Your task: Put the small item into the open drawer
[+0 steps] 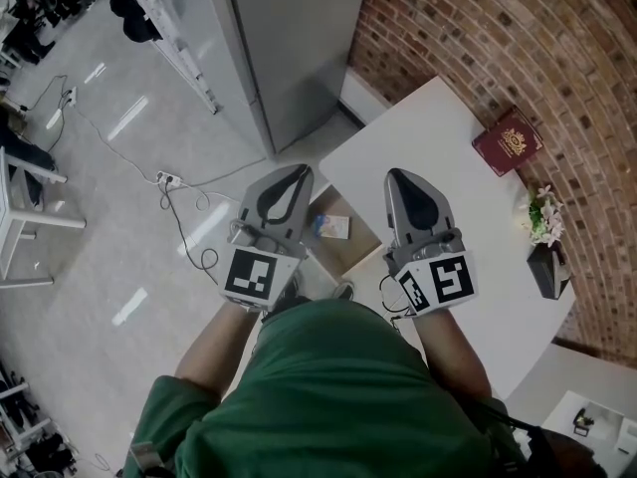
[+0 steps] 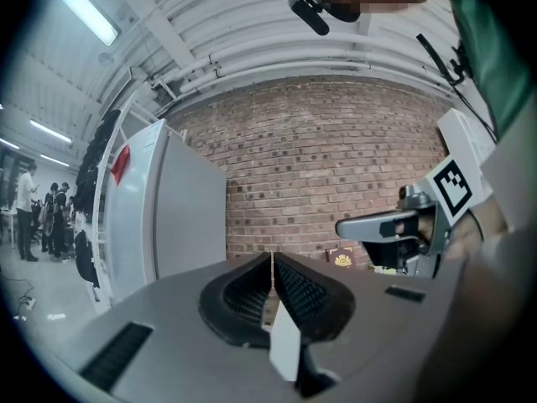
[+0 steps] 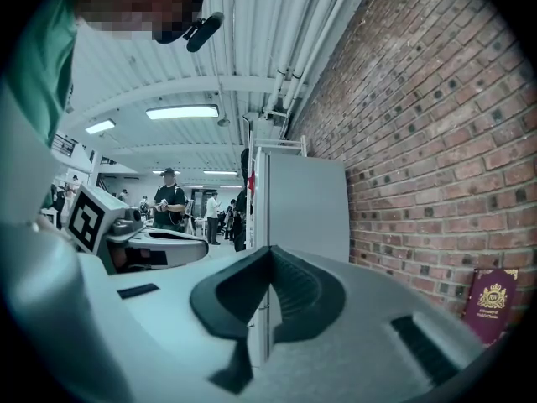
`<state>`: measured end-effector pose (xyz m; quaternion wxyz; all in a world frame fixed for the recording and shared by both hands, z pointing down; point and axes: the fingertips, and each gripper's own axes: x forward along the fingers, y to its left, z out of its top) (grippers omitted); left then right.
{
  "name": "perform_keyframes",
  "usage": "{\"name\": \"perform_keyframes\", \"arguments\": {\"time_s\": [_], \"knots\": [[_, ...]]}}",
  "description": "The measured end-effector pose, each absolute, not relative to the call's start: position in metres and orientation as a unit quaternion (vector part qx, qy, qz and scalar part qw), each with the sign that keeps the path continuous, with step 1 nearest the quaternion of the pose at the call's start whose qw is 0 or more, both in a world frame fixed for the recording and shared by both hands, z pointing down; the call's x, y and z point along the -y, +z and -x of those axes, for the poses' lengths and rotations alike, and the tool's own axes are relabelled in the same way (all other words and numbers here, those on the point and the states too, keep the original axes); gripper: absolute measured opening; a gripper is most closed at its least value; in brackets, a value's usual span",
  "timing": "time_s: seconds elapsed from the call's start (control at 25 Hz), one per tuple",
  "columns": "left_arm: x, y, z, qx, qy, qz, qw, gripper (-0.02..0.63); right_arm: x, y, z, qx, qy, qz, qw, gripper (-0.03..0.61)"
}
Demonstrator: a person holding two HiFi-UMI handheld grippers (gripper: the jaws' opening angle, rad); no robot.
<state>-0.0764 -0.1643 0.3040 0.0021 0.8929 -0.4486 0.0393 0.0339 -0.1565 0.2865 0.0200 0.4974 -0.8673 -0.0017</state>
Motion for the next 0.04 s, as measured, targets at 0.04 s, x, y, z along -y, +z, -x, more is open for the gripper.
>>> {"name": "perform_keyframes", "arguments": {"time_s": [0.04], "knots": [[0.1643, 0.3042, 0.0772, 0.448, 0.040, -0.893, 0.003, 0.014, 0.1565, 0.2860, -0.0332, 0.867, -0.002, -0.498, 0.020, 0.002]]}}
